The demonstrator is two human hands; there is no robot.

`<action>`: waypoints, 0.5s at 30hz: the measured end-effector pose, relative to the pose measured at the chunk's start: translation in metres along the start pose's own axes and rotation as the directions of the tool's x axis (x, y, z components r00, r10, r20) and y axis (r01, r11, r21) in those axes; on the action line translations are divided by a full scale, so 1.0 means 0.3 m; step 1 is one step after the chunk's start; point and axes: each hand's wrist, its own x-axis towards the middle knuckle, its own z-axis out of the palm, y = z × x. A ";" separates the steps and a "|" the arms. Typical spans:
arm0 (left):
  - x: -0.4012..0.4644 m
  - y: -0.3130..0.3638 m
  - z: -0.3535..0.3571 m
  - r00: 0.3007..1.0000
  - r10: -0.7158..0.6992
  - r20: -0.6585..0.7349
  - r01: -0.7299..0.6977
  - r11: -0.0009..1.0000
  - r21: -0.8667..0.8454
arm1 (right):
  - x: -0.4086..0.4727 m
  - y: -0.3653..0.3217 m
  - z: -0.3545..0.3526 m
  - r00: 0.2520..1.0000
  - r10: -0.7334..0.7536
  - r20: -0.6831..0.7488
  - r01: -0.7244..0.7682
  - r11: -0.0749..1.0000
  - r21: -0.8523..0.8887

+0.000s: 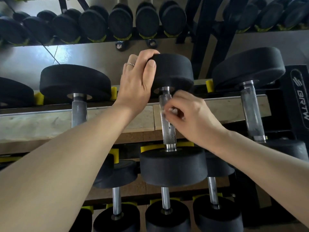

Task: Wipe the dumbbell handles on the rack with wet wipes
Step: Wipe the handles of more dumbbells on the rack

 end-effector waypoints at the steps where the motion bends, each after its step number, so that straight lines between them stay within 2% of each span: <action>1: -0.001 0.000 -0.003 1.000 -0.005 -0.004 0.005 1.000 -0.003 | -0.034 -0.007 -0.010 0.997 -0.008 0.081 0.006 1.000 0.023; 3: 0.000 0.000 -0.002 1.000 -0.013 -0.008 0.013 1.000 -0.002 | -0.058 -0.010 -0.031 0.977 -0.024 0.213 0.019 1.000 0.025; 4: 0.000 0.001 0.000 1.000 -0.008 -0.013 0.008 1.000 0.003 | -0.042 -0.008 -0.036 0.976 -0.026 0.215 0.023 1.000 0.013; 8: 0.006 0.002 0.002 1.000 -0.018 -0.010 0.018 1.000 -0.002 | 0.047 0.008 -0.008 0.997 0.014 -0.071 -0.016 0.999 -0.032; 9: 0.005 0.003 0.002 1.000 -0.012 -0.004 0.012 1.000 0.001 | 0.033 0.011 -0.001 0.996 0.024 -0.082 -0.026 1.000 -0.016; 13: 0.001 0.005 0.002 1.000 -0.010 -0.018 0.010 1.000 -0.002 | -0.057 0.004 -0.027 0.982 0.001 0.186 -0.012 0.998 0.058; 14: 0.001 0.006 0.005 1.000 0.004 -0.029 -0.004 1.000 0.003 | -0.046 0.004 -0.033 0.978 0.006 0.206 -0.017 0.999 0.051; 15: 0.002 0.009 0.005 0.999 0.011 -0.031 -0.010 1.000 0.004 | -0.020 0.006 -0.031 0.986 0.014 0.164 -0.019 0.999 0.031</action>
